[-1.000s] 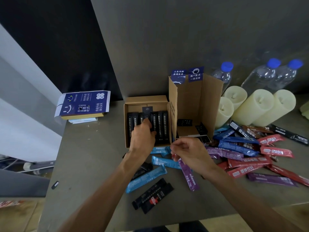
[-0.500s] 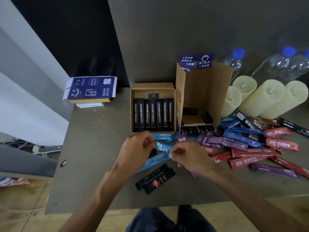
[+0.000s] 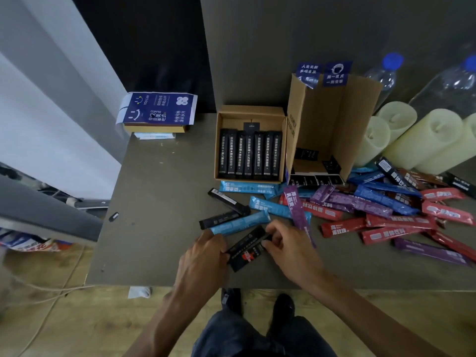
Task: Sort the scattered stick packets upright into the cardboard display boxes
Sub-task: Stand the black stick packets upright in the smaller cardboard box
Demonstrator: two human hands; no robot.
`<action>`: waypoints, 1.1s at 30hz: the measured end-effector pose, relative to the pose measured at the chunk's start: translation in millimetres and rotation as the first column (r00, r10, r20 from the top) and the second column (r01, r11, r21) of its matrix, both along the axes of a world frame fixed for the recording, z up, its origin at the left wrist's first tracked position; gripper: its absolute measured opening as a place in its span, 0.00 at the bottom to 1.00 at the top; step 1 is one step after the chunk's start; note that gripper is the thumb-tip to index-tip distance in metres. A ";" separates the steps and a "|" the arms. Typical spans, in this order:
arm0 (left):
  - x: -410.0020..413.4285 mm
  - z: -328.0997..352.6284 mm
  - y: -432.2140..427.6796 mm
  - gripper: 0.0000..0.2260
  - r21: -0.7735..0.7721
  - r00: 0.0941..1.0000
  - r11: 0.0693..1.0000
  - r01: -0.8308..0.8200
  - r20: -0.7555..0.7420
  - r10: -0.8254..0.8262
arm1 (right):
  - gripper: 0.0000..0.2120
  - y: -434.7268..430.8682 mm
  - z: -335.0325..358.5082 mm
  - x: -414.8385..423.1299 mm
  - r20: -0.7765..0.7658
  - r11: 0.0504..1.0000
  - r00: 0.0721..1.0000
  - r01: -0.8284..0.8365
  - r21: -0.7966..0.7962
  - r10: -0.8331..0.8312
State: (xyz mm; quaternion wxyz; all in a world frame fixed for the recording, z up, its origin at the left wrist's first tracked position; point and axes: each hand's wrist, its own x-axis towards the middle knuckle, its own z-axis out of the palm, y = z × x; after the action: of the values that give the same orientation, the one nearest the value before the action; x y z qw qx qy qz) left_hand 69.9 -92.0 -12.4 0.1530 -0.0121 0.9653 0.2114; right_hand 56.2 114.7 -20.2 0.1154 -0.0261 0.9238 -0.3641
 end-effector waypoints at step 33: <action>14.2 28.4 2.8 0.07 0.790 0.862 0.475 -0.387 0.127 0.490 | 0.02 1.4 39.5 -20.0 0.282 0.886 0.959 0.158 -0.436 -0.032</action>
State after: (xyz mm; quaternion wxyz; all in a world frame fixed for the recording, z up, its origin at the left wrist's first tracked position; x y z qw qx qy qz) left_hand 84.1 -89.2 16.0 0.0263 -0.1770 0.7391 0.6494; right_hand 36.2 116.2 19.3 0.2113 0.0428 0.7891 -0.5752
